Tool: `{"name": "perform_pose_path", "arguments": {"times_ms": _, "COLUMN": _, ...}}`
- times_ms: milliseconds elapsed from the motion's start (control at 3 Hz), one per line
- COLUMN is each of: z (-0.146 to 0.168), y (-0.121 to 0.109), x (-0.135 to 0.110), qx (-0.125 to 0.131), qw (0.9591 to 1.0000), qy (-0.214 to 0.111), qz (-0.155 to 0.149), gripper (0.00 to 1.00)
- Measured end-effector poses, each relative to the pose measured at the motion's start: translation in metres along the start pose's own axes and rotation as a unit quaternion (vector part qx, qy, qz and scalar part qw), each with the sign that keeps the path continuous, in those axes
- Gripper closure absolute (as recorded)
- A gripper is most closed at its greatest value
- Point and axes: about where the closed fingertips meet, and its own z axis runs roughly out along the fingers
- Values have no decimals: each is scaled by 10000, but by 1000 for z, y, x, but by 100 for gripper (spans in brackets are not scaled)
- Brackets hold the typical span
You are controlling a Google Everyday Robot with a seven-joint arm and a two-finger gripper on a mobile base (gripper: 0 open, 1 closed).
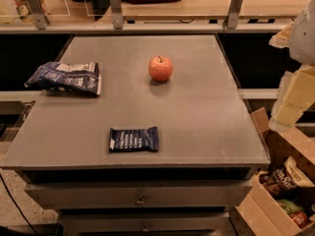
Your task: Move apple near blue chip bag
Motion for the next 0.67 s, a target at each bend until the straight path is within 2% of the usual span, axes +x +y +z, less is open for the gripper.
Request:
{"name": "perform_pose_path", "arguments": {"times_ms": 333, "z": -1, "y": 0, "x": -2, "qx": 5, "qw": 10000, "qy": 31, "qz": -59, "gripper": 0}}
{"name": "perform_pose_path", "arguments": {"times_ms": 667, "z": 5, "y": -4, "x": -32, "qx": -80, "qw": 9997, "qy": -71, "qz": -230, "gripper": 0}}
